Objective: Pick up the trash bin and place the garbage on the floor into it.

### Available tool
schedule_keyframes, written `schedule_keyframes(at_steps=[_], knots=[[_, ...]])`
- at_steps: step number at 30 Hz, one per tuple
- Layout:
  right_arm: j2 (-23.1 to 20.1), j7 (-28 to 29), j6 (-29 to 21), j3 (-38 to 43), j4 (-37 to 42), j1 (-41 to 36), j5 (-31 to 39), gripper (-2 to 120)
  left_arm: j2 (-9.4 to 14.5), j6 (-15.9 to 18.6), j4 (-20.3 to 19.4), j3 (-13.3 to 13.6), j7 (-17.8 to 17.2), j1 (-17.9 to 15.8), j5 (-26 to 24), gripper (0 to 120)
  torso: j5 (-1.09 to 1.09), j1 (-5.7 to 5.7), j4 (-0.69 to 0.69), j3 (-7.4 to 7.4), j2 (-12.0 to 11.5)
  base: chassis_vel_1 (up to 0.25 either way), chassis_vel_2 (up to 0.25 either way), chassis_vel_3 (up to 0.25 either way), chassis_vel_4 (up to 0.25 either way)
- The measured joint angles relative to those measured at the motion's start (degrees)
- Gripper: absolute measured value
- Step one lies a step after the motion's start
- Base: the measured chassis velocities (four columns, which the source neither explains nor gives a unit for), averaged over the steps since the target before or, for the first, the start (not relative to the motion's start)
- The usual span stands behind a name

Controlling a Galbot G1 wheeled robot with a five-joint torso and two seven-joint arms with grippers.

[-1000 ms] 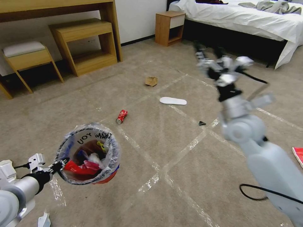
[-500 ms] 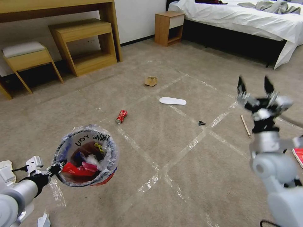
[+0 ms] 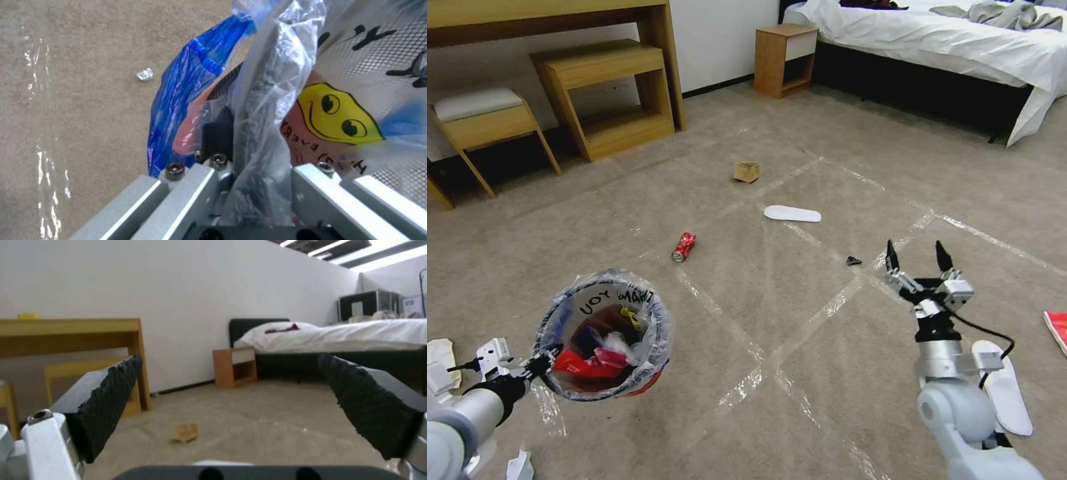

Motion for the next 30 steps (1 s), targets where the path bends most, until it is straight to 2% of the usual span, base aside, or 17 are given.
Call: schedule_keyframes(at_steps=[6,21,30], knots=[[1.89,0.18,0.46,-1.01,-1.48,-1.88,-1.71,100,-0.59,-0.05,-0.10,-0.02,0.16,0.38,0.54,0,0.00,0.00,0.00,0.00,-0.01,0.000,0.000,0.000,0.000],[1.88,1.08,-2.76,-0.82,-1.66,-1.73,-4.54,95,-0.79,-0.19,0.46,-0.02,0.49,0.17,1.01,0,0.00,0.00,-0.01,0.00,-0.01,0.000,0.000,0.000,0.000],[1.96,1.41,-3.39,-1.02,-1.26,-1.64,-4.95,98,-0.76,-0.32,0.50,0.02,0.70,0.36,1.21,0,0.00,0.00,-0.01,0.00,-0.01,-0.104,0.089,0.110,-0.104]])
